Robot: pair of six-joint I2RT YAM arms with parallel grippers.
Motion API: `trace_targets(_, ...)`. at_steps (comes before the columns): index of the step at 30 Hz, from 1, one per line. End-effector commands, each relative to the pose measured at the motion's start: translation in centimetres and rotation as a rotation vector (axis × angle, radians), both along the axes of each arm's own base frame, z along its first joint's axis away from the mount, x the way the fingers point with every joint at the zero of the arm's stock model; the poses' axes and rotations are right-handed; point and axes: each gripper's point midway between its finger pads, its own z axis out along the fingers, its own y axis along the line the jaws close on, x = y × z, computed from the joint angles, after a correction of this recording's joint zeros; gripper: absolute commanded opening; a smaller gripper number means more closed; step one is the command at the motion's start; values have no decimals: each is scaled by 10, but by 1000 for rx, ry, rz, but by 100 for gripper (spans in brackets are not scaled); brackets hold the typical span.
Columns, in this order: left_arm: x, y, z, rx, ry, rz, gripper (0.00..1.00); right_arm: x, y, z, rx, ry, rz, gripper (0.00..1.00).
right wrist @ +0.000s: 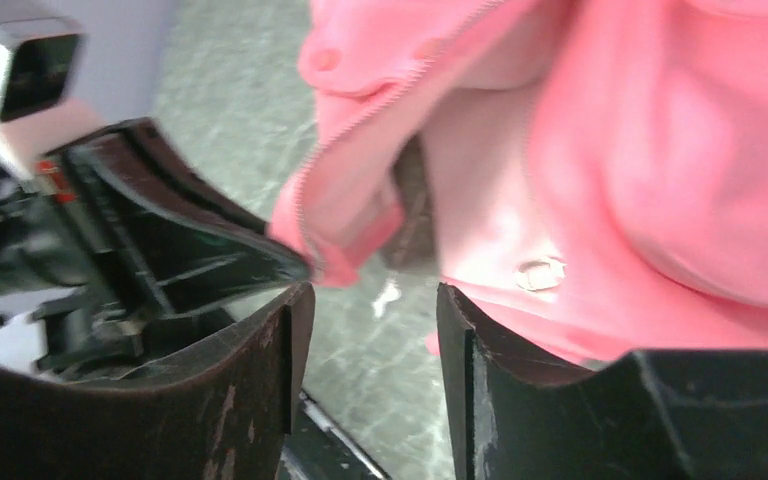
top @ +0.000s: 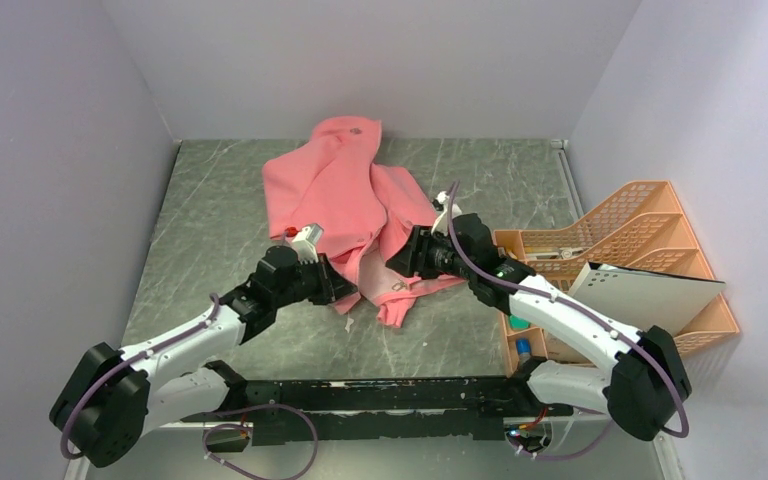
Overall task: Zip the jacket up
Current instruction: Pick up the jacket from the center of the board.
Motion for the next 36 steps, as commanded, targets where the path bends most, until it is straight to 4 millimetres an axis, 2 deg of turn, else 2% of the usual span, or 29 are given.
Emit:
trace_targets(1, 20, 15, 7, 72, -51, 83, 5, 7, -48, -24, -235, 45, -174, 55)
trace_targets(7, 23, 24, 6, 109, -54, 116, 5, -8, -66, -47, -309, 103, -194, 66)
trace_targets(10, 22, 25, 5, 115, -50, 118, 5, -9, -72, -58, -328, 107, -212, 68)
trace_targets(16, 22, 22, 3, 112, -38, 106, 5, -10, -52, -76, -268, 124, -136, 68)
trace_targets(24, 22, 20, 4, 112, -29, 97, 5, 11, -32, -83, -183, 59, -141, 67)
trace_targets(36, 21, 26, 1, 131, -18, 114, 5, 19, -32, -109, -180, 130, -209, 72)
